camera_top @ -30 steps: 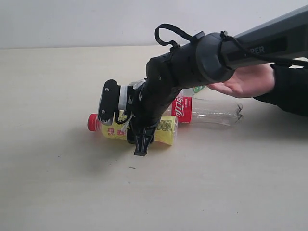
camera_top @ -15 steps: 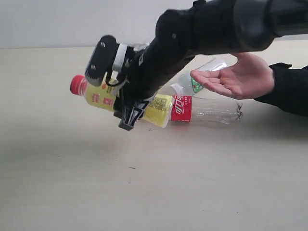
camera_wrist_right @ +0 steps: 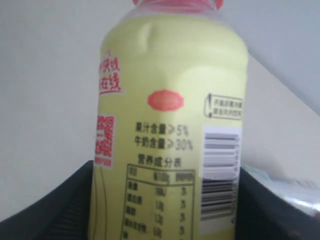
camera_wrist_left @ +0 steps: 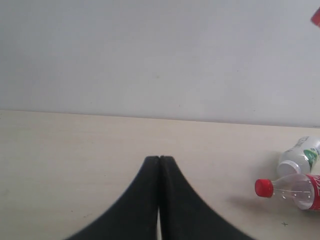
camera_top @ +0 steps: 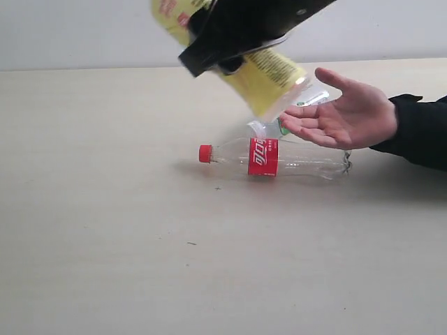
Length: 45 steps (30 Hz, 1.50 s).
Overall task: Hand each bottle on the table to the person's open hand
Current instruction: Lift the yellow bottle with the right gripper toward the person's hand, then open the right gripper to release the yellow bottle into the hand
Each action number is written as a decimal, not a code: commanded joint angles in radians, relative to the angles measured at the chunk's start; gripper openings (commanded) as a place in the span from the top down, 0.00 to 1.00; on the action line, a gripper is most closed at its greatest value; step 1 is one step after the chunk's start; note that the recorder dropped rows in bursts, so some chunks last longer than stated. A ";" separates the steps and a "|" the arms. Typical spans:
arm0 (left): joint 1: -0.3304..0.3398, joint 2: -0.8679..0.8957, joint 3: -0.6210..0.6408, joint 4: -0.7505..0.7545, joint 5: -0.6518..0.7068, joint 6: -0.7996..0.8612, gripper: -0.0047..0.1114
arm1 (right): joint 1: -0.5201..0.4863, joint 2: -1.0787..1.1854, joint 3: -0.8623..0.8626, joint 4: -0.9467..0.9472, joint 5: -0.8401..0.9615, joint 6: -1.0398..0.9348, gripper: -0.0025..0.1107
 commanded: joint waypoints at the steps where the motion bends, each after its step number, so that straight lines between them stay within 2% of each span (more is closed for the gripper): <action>1: 0.001 -0.006 0.003 -0.008 -0.001 0.001 0.96 | -0.057 -0.075 -0.006 -0.257 0.195 0.296 0.98; 6: 0.001 -0.006 0.003 -0.008 -0.001 0.001 0.96 | -0.190 -0.058 -0.006 -0.156 0.326 0.271 0.98; 19: 0.001 -0.006 0.003 -0.008 -0.001 0.001 0.96 | -0.420 0.102 -0.037 0.085 0.274 0.183 0.98; 23: 0.001 -0.006 0.003 -0.008 -0.001 0.001 0.96 | -0.435 0.182 -0.089 0.148 0.263 0.142 0.98; 31: 0.001 -0.006 0.003 -0.008 -0.001 0.001 0.96 | -0.435 0.316 -0.119 0.117 0.258 0.145 0.98; 38: 0.001 -0.006 0.003 -0.008 -0.001 0.001 0.96 | -0.435 0.337 -0.119 0.102 0.228 0.150 0.97; 42: 0.001 -0.006 0.003 -0.008 -0.001 0.001 0.96 | -0.435 0.335 -0.119 0.102 0.225 0.150 0.86; 44: 0.001 -0.006 0.003 -0.008 -0.001 0.001 0.96 | -0.435 0.335 -0.119 0.102 0.225 0.150 0.72; 45: 0.001 -0.006 0.003 -0.008 -0.001 0.001 0.96 | -0.435 0.335 -0.119 0.102 0.225 0.150 0.61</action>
